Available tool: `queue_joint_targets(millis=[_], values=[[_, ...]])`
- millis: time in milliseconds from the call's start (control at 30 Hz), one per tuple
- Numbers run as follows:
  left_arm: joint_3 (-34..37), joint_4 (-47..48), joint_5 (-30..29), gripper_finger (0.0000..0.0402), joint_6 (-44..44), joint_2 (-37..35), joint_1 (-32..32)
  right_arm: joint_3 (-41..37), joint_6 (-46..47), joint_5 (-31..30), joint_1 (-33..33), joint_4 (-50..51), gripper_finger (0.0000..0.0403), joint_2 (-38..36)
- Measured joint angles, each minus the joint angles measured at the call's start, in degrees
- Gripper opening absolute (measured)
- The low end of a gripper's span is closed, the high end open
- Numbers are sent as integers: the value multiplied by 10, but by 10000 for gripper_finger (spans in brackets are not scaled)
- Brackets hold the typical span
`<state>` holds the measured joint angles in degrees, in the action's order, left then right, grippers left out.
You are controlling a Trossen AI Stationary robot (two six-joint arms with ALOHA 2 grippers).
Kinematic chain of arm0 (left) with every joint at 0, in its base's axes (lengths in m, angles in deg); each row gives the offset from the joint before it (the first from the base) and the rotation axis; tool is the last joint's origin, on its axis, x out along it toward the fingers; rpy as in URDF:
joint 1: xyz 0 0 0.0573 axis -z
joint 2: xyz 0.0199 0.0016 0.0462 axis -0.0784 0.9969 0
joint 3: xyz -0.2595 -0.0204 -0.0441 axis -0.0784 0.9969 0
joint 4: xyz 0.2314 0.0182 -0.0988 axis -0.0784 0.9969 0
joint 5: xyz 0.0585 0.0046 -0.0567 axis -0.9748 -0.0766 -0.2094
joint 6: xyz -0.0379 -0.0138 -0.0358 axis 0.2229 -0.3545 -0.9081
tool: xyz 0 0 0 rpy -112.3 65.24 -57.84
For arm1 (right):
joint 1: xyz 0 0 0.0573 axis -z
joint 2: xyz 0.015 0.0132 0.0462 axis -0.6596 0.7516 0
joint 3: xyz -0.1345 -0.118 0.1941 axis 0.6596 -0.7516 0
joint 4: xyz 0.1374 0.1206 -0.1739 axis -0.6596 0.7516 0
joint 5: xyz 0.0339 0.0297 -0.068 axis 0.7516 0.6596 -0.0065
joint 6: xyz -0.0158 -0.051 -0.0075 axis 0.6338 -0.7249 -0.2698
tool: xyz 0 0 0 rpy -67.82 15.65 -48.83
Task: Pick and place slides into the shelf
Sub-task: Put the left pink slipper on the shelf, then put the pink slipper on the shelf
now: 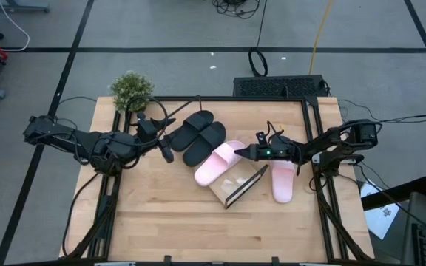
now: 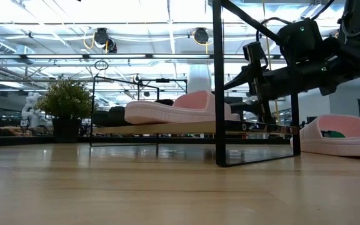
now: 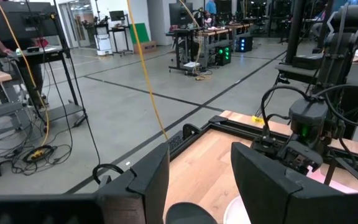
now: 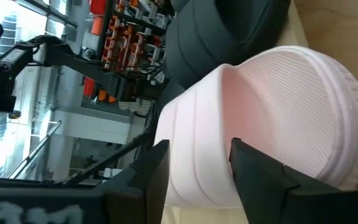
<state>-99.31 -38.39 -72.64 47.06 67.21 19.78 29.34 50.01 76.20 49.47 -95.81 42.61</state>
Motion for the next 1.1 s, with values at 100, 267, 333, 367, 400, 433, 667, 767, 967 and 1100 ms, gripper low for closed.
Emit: queue_joint_targets(millis=[100, 267, 333, 367, 400, 433, 667, 767, 967, 1100], values=[[0, 0, 1, 177, 0, 0, 0, 0, -2, 9, 0, -5, 159, 0], [0, 0, 29, 177, 0, 0, 0, 0, -15, 13, 3, -5, 159, 0], [0, 0, 34, 177, 0, 0, 1, 0, -18, 13, 5, -4, 159, 0], [0, 0, 34, 177, 0, 0, 1, 0, -18, 13, 7, -4, 159, 0], [0, 0, 34, 177, 0, 0, 1, 0, -21, 13, 9, -4, 159, 0], [0, 0, 34, 177, 2, 0, 1, 0, -25, 13, 11, -4, 160, 0], [0, 0, 34, 177, 4, 0, 1, 0, -35, 13, 28, -4, 160, 0], [0, 0, 34, 177, 5, 0, 1, 0, -43, 13, 35, -2, 160, 0], [0, 1, 34, 177, 10, 0, 1, 0, -57, 14, 64, -2, 160, 0], [0, 1, 34, 177, 24, 0, 1, 0, -91, 15, 102, -51, 160, -2]])
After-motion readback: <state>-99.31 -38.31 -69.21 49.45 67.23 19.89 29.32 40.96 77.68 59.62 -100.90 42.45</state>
